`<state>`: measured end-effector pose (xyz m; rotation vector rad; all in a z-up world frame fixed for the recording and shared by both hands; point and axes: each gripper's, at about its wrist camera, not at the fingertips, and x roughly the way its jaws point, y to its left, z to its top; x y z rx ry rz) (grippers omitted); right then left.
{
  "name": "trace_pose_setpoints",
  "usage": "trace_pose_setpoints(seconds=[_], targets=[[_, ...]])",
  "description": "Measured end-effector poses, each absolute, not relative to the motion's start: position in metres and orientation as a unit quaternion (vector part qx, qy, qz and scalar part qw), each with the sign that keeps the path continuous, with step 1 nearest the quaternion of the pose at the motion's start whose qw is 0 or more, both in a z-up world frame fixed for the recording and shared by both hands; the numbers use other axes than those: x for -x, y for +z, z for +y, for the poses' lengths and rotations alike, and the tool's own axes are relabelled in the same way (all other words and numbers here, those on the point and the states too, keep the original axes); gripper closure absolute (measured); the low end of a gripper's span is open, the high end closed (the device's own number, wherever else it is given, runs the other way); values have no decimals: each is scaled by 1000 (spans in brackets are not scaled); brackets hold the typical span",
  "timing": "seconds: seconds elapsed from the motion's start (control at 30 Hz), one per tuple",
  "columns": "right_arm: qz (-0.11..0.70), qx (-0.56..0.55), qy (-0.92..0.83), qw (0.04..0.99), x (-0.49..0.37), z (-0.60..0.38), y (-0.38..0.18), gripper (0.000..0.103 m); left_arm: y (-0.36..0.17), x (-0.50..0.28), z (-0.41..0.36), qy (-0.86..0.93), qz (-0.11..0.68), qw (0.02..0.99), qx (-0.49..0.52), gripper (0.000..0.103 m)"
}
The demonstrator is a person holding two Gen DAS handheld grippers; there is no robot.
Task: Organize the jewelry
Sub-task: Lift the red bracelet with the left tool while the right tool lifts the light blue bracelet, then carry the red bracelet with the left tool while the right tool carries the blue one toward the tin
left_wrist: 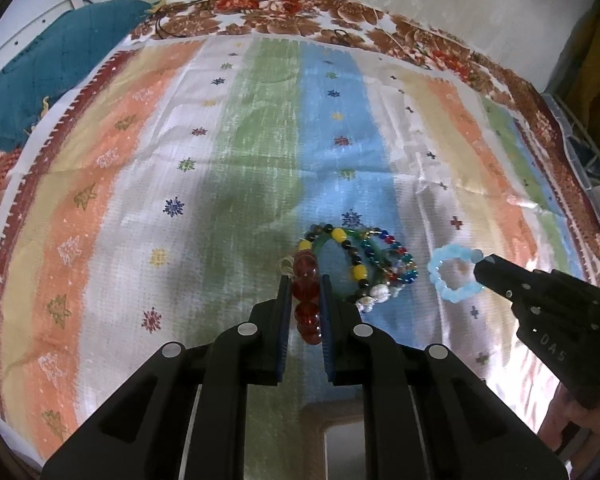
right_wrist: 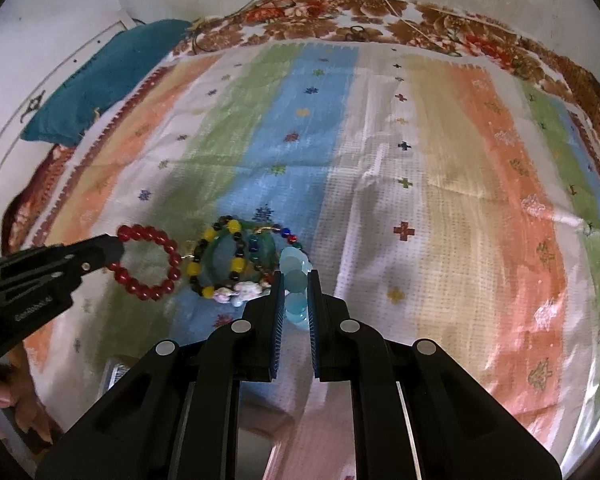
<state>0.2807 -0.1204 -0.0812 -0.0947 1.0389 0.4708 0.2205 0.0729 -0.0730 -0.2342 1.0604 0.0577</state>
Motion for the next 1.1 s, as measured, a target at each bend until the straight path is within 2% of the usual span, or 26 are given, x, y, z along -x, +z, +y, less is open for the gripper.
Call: trace_pose_setpoints(seconds=[0.3, 0.87, 1.1], targets=[[469, 37, 227, 852, -262, -122, -61, 91, -49, -204, 62, 35, 471, 877, 84, 90], [429, 33, 236, 871, -224, -129, -33, 91, -25, -169, 43, -5, 437, 894, 98, 90], [416, 30, 245, 875, -206, -136, -26, 91, -17, -153, 32, 19, 416, 908, 54, 90]])
